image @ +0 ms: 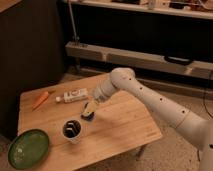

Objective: Place the white sponge in the ceramic bowl

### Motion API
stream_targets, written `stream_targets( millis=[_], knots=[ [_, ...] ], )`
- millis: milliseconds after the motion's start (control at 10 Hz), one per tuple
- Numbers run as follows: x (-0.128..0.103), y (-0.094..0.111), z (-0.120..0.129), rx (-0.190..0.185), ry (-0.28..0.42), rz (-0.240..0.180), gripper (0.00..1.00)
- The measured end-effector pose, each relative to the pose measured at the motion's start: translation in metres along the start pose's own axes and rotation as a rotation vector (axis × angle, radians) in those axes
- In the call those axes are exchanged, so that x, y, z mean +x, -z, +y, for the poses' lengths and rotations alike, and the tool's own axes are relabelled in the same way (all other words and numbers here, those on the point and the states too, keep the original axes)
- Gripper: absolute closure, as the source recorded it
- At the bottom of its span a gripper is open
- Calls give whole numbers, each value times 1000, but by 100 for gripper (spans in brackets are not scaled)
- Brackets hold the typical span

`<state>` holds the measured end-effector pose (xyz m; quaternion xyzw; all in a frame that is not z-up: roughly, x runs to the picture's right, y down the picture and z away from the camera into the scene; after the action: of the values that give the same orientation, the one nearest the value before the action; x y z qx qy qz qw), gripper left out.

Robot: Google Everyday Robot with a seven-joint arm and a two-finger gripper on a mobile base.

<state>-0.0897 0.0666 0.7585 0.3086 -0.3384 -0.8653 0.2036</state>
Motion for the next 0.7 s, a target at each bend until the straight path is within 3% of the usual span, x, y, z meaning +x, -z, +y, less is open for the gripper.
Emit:
stream_targets(
  millis=[100, 300, 400, 500, 700],
  knots=[
    [0, 7, 2, -44, -43, -1, 20],
    [5, 39, 0, -202, -179, -12, 20],
    [7, 48, -1, -243, -222, -19, 20],
    [9, 58, 0, -267, -275, -30, 20],
    [8, 61, 1, -264, -301, -45, 20]
  ],
)
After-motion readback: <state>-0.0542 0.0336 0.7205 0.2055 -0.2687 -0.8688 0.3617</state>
